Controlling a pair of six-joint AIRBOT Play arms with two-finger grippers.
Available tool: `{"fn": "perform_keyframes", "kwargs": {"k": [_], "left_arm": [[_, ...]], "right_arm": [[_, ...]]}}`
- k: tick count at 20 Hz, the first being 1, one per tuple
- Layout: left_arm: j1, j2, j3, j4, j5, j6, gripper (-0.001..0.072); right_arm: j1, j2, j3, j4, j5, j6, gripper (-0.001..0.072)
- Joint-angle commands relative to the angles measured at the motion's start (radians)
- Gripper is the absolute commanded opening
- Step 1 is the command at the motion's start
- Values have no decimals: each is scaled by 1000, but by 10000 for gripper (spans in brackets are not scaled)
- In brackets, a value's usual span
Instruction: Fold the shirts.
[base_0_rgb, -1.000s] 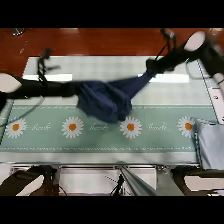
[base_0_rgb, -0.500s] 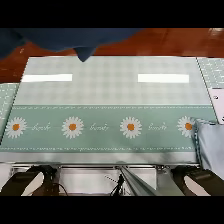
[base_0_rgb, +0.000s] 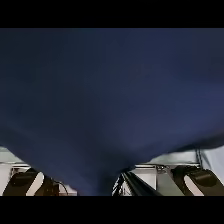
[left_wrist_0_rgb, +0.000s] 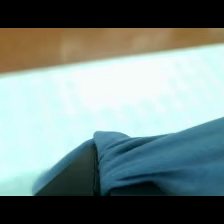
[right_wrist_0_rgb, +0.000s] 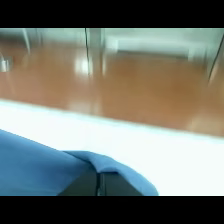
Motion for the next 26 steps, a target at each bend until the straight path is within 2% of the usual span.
{"fn": "perform_keyframes", "kwargs": {"k": [1,3,6,9,11,14,17,19,20,21,22,23,24,25,26], "left_arm": [[1,50,-196,-78,-73,-2,22],[0,44,-380,-99,-22,0,21],[-4,-8,-646,-122,200,50,21],[-91,-140,-716,-109,483,140,20],[-168,-268,-716,-86,572,129,20],[-251,-452,-716,-86,594,34,22],[-292,-544,-716,-86,629,7,25],[-300,-575,-716,-86,621,8,25],[-299,-581,-716,-85,613,8,59],[-295,-581,-716,-84,607,7,352],[-284,-580,-709,-80,579,6,697],[-259,-580,-688,-55,523,8,701],[-223,-579,-659,-7,445,25,700],[-184,-570,-641,60,368,61,699],[-145,-555,-640,130,303,59,699]], "right_arm": [[1,120,-269,-1,103,57,24],[1,183,-510,-2,76,74,24],[1,233,-895,-2,-67,108,22],[0,165,-1154,-29,-384,114,22],[1,10,-1189,-86,-481,172,22],[0,-225,-1188,-140,-579,188,22],[0,-406,-1188,-217,-631,246,22],[-7,-499,-1178,-217,-659,294,23],[-23,-536,-1160,-178,-661,293,23],[-48,-570,-1131,-133,-658,293,26],[-77,-593,-1095,-100,-642,290,82],[-113,-605,-1049,-90,-611,287,373],[-151,-605,-1002,-104,-568,270,598],[-196,-602,-947,-148,-501,246,620],[-241,-594,-908,-208,-434,217,620]]}}
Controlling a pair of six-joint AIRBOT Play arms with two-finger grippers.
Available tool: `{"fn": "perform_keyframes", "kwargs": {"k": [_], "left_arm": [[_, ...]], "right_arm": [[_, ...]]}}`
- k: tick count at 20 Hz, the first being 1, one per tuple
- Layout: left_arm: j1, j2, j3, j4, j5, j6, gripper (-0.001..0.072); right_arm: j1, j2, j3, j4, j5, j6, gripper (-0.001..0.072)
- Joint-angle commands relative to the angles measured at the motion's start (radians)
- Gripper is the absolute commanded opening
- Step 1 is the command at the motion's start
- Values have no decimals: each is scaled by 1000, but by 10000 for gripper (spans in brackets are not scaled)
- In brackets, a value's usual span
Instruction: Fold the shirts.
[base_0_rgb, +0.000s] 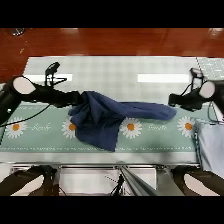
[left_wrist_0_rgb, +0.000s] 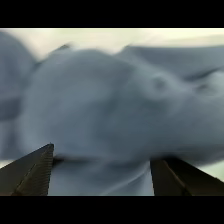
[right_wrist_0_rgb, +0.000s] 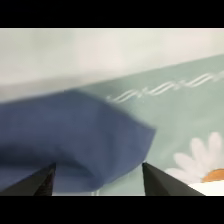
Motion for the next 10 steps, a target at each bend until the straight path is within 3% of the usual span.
{"fn": "perform_keyframes", "kwargs": {"k": [1,3,4,5,7,10], "left_arm": [[118,28,15,190,-235,30,699],[221,87,-98,181,-299,30,700],[259,119,-180,144,-299,31,700],[293,151,-278,79,-278,31,700],[312,194,-452,-76,-204,65,700],[291,201,-616,-301,-45,154,700]], "right_arm": [[-151,-8,119,-135,185,-72,620],[-286,42,61,-168,213,-85,615],[-355,74,-10,-114,184,-86,615],[-421,113,-106,-1,127,-91,615],[-489,184,-284,292,4,-214,615],[-480,218,-412,593,-43,-380,614]]}}
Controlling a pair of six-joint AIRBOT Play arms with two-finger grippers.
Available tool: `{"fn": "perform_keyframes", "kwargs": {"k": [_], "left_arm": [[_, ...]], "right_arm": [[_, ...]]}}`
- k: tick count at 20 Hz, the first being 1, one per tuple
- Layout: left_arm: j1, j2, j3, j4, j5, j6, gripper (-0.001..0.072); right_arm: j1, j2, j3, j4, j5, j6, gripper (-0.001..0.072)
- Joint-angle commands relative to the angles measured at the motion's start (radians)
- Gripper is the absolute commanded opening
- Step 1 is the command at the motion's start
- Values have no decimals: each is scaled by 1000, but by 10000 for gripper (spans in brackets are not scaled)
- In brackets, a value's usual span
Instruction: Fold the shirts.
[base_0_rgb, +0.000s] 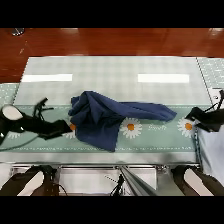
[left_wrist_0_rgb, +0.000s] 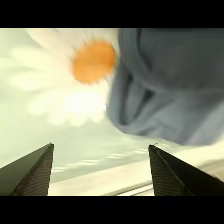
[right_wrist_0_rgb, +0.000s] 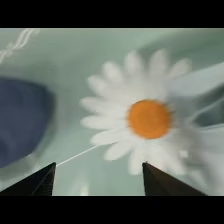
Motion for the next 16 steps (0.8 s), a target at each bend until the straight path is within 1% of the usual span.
{"fn": "perform_keyframes", "kwargs": {"k": [1,3,6,7,8,9,10,13,16], "left_arm": [[-11,19,-187,-250,190,71,700],[-85,8,-210,-310,302,71,700],[-236,0,-208,-375,478,70,699],[-288,-5,-207,-396,537,66,688],[-328,-13,-207,-414,579,67,486],[-350,-22,-206,-414,586,67,85],[-356,-26,-202,-414,579,71,21],[-344,-25,-188,-414,542,80,22],[-345,-25,-180,-414,543,81,22]], "right_arm": [[-31,45,-142,349,-75,-168,614],[-4,46,-141,359,-84,-167,614],[32,45,-141,355,-96,-167,614],[32,45,-141,355,-99,-167,614],[31,45,-141,349,-104,-167,614],[31,45,-141,326,-114,-161,614],[31,45,-141,297,-122,-142,614],[31,45,-140,275,-147,-126,614],[31,22,-140,276,-175,-153,614]]}}
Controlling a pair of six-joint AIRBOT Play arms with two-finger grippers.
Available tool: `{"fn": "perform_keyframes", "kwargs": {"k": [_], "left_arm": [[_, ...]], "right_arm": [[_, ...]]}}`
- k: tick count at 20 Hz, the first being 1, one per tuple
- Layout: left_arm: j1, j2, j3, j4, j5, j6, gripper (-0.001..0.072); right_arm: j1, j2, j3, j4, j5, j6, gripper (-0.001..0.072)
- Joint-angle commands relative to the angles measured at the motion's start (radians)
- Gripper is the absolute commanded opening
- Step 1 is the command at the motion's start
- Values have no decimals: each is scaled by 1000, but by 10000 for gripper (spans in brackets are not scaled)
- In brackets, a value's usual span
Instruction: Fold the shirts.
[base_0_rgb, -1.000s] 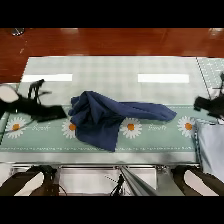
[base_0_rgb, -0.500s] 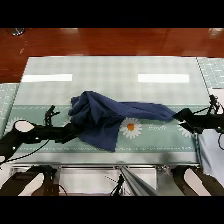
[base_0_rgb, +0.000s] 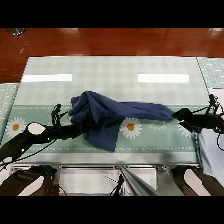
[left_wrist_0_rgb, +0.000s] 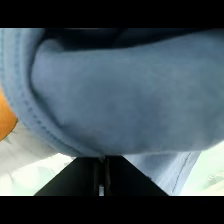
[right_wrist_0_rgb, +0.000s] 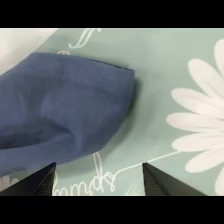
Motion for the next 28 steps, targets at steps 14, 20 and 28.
{"fn": "perform_keyframes", "kwargs": {"k": [14,20,28], "left_arm": [[-8,0,25,-53,-28,3,22],[135,129,459,-53,-88,13,21],[375,139,1271,-51,-171,9,20]], "right_arm": [[174,-439,216,263,1,-215,37],[205,-392,794,195,254,-100,24],[204,-241,1562,-41,433,43,24]]}}
